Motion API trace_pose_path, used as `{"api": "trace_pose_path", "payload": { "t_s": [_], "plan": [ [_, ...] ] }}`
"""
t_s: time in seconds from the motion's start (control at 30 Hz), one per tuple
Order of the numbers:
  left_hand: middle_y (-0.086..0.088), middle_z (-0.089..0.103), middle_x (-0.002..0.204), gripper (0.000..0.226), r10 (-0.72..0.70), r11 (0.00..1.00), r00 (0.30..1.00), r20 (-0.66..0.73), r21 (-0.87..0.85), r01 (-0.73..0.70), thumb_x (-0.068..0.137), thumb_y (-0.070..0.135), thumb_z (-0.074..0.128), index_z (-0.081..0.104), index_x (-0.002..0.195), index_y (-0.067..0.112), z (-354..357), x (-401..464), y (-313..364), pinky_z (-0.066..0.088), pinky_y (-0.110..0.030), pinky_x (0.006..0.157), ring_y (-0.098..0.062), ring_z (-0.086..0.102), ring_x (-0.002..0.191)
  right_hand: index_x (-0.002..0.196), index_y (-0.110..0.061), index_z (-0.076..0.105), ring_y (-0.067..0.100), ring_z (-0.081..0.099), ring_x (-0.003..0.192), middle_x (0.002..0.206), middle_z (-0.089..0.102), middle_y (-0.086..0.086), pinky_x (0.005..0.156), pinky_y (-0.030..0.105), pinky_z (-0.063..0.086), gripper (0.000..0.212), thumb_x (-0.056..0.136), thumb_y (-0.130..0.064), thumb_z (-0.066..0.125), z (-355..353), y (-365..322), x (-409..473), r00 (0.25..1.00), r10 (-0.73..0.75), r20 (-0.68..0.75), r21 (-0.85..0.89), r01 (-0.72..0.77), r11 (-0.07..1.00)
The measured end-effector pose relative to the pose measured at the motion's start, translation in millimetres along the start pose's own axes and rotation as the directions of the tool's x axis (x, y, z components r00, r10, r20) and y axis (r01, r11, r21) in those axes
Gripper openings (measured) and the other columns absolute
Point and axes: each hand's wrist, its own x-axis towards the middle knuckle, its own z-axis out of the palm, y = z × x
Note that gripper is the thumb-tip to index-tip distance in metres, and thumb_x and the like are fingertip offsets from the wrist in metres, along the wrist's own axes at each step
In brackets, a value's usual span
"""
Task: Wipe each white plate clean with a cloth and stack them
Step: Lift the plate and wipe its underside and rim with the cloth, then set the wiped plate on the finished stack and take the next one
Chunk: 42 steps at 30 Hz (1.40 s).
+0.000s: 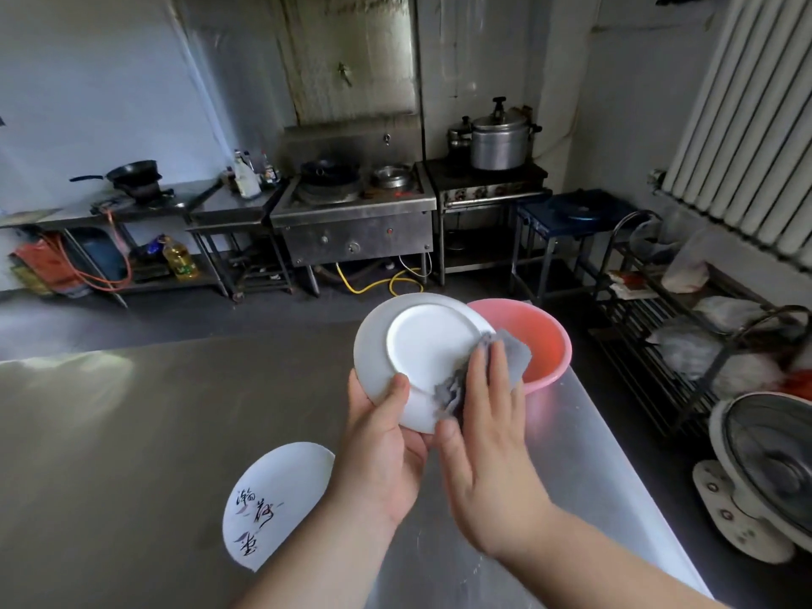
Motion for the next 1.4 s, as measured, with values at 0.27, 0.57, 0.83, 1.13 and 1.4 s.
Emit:
{"api": "trace_pose_path", "payload": {
  "t_s": [0.27, 0.57, 0.83, 1.13, 1.4],
  "plan": [
    [-0.014, 0.065, 0.143, 0.045, -0.089, 0.996, 0.995, 0.049, 0.036, 0.087, 0.103, 0.009, 0.055, 0.052, 0.144, 0.026, -2, -6, -22, 0.061, -0.049, 0.089, -0.038, 0.065, 0.128, 0.166, -0.018, 0.015, 0.019, -0.019, 0.160, 0.174, -0.011, -0.003, 0.129, 0.035, -0.004, 0.077, 0.105, -0.064, 0.006, 1, 28, -6, 0.998, 0.053, -0.030, 0.037, -0.052, 0.998],
    [-0.008, 0.058, 0.152, 0.055, -0.275, 0.958, 0.953, 0.129, 0.116, 0.261, 0.096, 0.020, 0.065, 0.054, 0.148, 0.035, -39, -7, -44, 0.058, -0.053, 0.090, -0.031, 0.060, 0.135, 0.120, -0.052, 0.060, 0.000, 0.070, 0.089, 0.101, 0.069, -0.031, 0.073, 0.028, 0.060, 0.040, 0.097, -0.073, 0.035, -62, 106, 16, 0.905, 0.370, 0.213, 0.177, -0.408, 0.896],
    [-0.010, 0.064, 0.144, 0.057, -0.497, 0.844, 0.868, -0.019, 0.221, 0.488, 0.091, 0.017, 0.070, 0.059, 0.145, 0.031, -58, -7, -100, 0.060, -0.048, 0.080, -0.031, 0.067, 0.122, 0.082, -0.015, 0.062, 0.016, 0.073, 0.059, 0.069, 0.077, -0.004, 0.057, 0.019, 0.051, 0.048, 0.106, -0.052, 0.043, -86, 171, -20, 0.645, 0.515, 0.564, -0.095, -0.569, 0.817],
    [0.014, 0.060, 0.149, 0.076, -0.597, 0.677, 0.774, -0.211, 0.386, 0.627, 0.102, 0.074, 0.010, 0.045, 0.157, 0.033, -24, 0, -170, 0.021, -0.045, 0.130, -0.010, 0.045, 0.146, 0.095, -0.034, 0.072, 0.010, 0.066, 0.093, 0.093, 0.072, -0.013, 0.079, 0.025, 0.042, 0.082, 0.087, -0.090, 0.013, -98, 247, -47, 0.509, 0.754, 0.416, -0.046, -0.816, 0.576],
    [-0.011, 0.061, 0.141, 0.030, -0.568, 0.522, 0.764, -0.305, 0.584, 0.621, 0.113, 0.023, 0.045, 0.052, 0.141, 0.019, -30, 13, -229, 0.059, -0.035, 0.082, -0.027, 0.067, 0.111, 0.105, -0.037, 0.059, -0.005, 0.063, 0.079, 0.089, 0.070, -0.020, 0.070, 0.018, 0.045, 0.016, 0.095, -0.025, 0.063, -91, 303, -71, 0.649, 0.667, 0.366, -0.021, -0.711, 0.703]
  ]
}}
